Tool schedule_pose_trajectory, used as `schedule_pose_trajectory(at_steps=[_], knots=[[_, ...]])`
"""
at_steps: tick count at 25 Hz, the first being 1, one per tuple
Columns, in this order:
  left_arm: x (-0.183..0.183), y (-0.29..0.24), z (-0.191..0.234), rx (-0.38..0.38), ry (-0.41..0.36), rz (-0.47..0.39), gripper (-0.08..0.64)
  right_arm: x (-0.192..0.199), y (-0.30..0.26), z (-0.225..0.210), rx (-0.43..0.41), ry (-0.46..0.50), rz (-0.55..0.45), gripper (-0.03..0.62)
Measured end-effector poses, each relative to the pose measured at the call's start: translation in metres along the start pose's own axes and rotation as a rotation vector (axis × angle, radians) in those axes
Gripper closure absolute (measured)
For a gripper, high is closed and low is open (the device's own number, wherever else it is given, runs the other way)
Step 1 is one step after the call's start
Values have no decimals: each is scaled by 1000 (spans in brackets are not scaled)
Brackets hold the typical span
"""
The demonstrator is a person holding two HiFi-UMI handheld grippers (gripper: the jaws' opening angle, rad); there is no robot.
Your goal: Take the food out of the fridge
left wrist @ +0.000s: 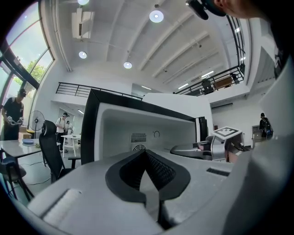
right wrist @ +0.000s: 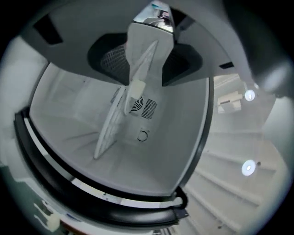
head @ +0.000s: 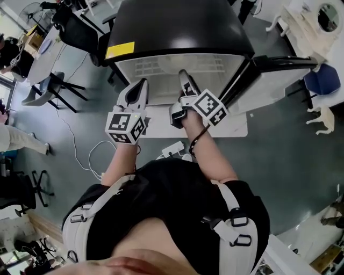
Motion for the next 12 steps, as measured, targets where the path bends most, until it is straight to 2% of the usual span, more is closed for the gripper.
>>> schedule_pose_trajectory(at_steps=[7,10,12], knots=[[-1,1,8,14,0,-1,566,14,-24,-15,24,-305,79,390],[-1,3,10,17,0,-3,566,16,-30,-17,31,-361,89,394],[-1,3,11,20,-1,-2,566,16,-31,-20,45,-373,94,441]])
Point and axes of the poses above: the fingertips, and each gripper's own axes: y backward along the fingers, z to its left, x out of its underside, the point moved 4 cm from there along y, backward along the fingers, and after that the axes turned 6 degrees about x, right-handed, at the moved point
